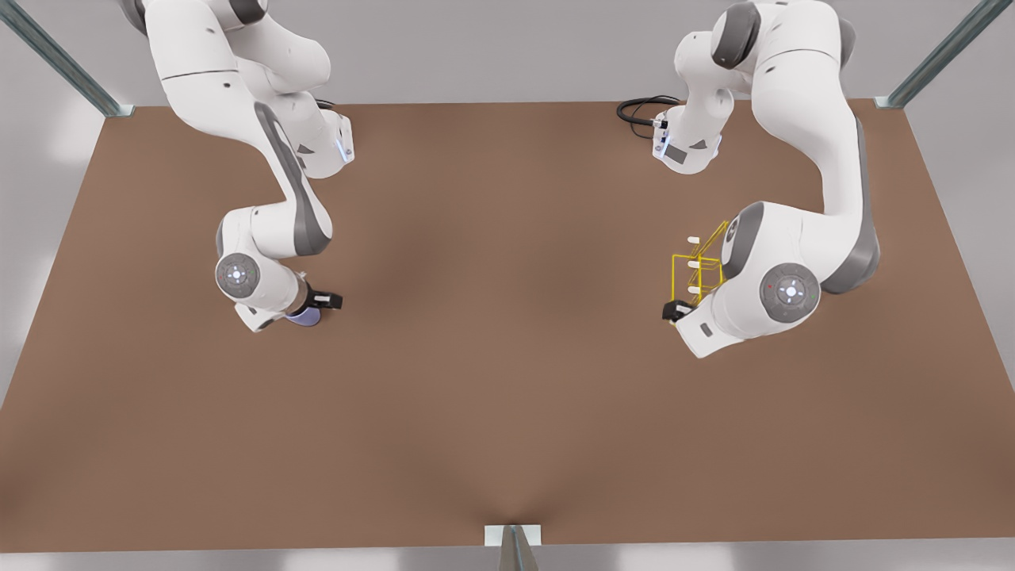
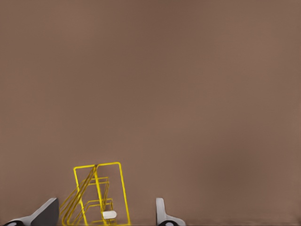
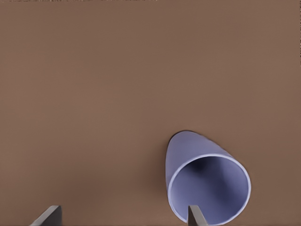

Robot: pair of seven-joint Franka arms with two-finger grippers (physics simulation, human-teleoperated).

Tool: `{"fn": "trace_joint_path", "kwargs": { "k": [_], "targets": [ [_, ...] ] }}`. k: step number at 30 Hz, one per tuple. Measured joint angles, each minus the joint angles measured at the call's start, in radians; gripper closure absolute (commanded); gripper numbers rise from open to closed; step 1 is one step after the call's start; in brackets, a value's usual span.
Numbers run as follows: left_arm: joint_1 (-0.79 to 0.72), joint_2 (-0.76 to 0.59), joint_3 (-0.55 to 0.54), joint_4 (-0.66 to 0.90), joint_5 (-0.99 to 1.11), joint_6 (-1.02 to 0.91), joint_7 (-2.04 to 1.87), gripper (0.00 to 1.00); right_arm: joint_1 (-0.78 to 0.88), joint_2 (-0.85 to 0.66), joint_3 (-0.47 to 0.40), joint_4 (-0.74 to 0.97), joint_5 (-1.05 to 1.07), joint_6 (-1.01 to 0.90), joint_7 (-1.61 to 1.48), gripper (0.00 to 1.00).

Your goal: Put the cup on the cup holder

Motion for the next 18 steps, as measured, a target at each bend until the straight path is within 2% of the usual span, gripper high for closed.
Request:
{"fn": "trace_joint_path", "kwargs": {
  "k": [15,16,17,18],
  "targets": [
    [-0.027,0.03,0.0,-0.007,-0.021,0.013,-0.092,0.0,-0.036,0.064,-0.009,-0.081,-0.018,0.132,0.035,0.0],
    [-0.027,0.03,0.0,-0.011,-0.02,0.014,-0.097,0.0,-0.038,0.07,-0.009,-0.086,-0.019,0.136,0.036,0.05],
    [-0.027,0.03,0.0,-0.015,-0.02,0.015,-0.102,0.0,-0.042,0.08,-0.009,-0.086,-0.019,0.14,0.037,0.57],
    [-0.027,0.03,0.0,-0.017,-0.02,0.016,-0.107,0.0,-0.048,0.088,-0.01,-0.084,-0.021,0.145,0.038,0.79]
  ]
}}
